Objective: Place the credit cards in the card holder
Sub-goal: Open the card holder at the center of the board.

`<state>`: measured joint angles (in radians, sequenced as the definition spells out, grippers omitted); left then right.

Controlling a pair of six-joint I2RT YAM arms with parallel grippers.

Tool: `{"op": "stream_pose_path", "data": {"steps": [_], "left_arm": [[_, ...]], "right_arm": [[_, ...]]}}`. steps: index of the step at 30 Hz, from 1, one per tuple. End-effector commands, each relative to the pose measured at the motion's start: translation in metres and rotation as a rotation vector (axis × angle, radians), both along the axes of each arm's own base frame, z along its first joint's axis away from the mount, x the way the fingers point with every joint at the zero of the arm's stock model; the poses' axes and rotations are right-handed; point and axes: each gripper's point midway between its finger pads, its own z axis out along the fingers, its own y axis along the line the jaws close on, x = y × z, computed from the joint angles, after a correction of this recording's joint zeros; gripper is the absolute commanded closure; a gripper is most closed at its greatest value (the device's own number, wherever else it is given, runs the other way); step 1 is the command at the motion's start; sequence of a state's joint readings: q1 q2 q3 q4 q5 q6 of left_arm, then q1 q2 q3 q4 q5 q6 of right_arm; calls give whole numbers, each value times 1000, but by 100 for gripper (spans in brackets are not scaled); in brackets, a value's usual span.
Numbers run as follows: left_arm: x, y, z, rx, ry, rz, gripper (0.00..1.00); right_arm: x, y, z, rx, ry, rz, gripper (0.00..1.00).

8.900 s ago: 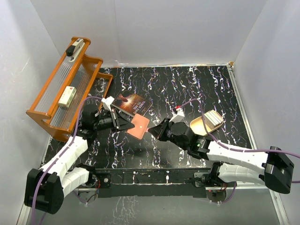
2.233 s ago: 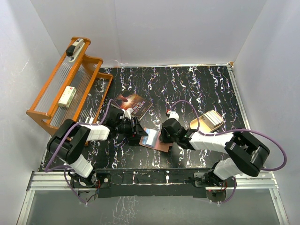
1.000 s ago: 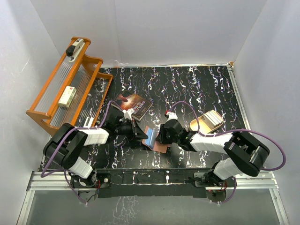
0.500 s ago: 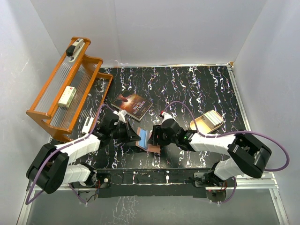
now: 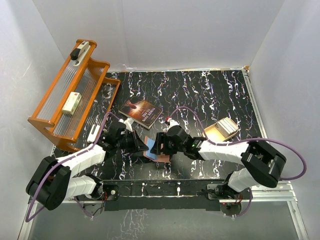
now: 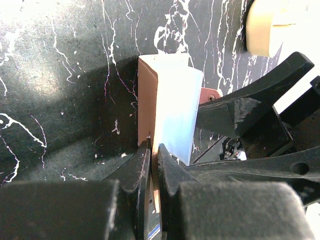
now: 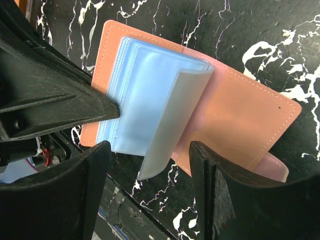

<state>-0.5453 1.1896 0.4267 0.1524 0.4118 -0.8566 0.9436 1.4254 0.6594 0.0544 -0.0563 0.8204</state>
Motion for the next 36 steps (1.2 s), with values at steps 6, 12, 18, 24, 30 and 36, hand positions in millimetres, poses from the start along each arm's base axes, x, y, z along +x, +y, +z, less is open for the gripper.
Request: {"op": "stream_pose_path", "data": {"steps": [6, 12, 18, 24, 30, 36], "left_arm": [[-4, -6, 6, -43, 3, -25, 100], [-4, -6, 6, -45, 1, -24, 100], [-4, -6, 6, -50, 2, -22, 100], [-5, -6, 1, -41, 17, -25, 96], [-4, -4, 1, -25, 16, -22, 100], [-4, -4, 2, -14, 18, -29, 100]], "right_arm": [[3, 22, 9, 26, -11, 15, 34], [5, 21, 0, 5, -11, 6, 35], [6, 15, -14, -37, -7, -8, 37], [6, 10, -21, -62, -4, -21, 38], [13, -21, -30, -223, -23, -93, 41], [25, -65, 3, -363, -100, -224, 42]]}}
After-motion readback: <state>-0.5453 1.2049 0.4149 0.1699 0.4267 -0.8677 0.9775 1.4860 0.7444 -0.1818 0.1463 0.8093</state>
